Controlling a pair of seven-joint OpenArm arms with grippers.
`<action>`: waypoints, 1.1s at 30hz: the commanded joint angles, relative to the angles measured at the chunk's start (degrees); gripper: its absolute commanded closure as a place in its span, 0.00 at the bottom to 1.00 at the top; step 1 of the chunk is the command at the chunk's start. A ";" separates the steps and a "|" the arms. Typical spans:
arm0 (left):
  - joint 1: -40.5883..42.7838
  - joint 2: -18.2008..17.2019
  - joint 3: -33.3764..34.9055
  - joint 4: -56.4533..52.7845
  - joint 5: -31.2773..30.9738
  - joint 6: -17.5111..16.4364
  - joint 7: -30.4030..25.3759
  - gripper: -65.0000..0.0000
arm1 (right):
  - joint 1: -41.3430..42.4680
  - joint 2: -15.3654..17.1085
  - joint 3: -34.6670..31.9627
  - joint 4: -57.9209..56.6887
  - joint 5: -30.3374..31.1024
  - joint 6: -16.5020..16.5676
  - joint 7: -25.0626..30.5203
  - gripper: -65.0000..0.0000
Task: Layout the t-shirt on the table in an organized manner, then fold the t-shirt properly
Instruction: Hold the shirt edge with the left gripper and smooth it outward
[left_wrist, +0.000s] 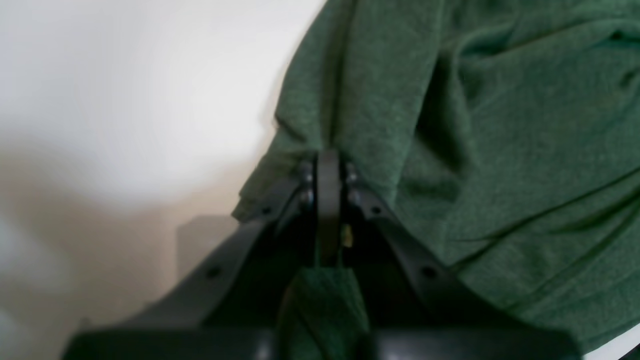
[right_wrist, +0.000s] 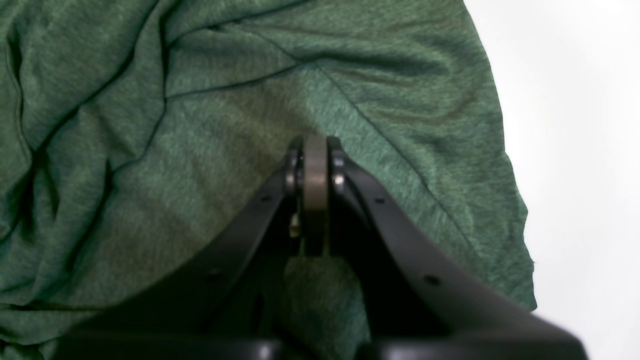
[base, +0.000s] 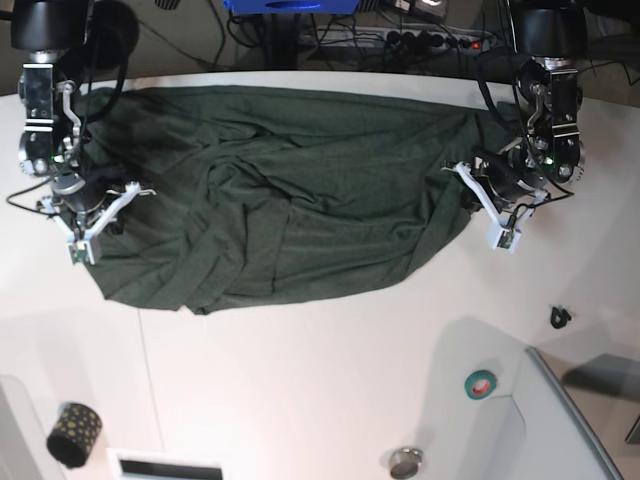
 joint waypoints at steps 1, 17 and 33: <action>-0.97 -0.62 -0.25 0.85 -0.43 -1.26 -0.89 1.00 | 0.66 0.71 0.16 0.80 0.09 0.12 1.33 1.00; -2.38 -1.15 -0.87 5.68 0.10 -2.32 1.13 1.00 | 0.83 0.80 0.16 0.80 0.09 0.12 1.33 1.00; -2.73 0.17 -3.24 3.84 -0.43 -2.67 4.56 0.70 | 0.83 0.80 0.16 0.80 0.09 0.12 1.33 1.00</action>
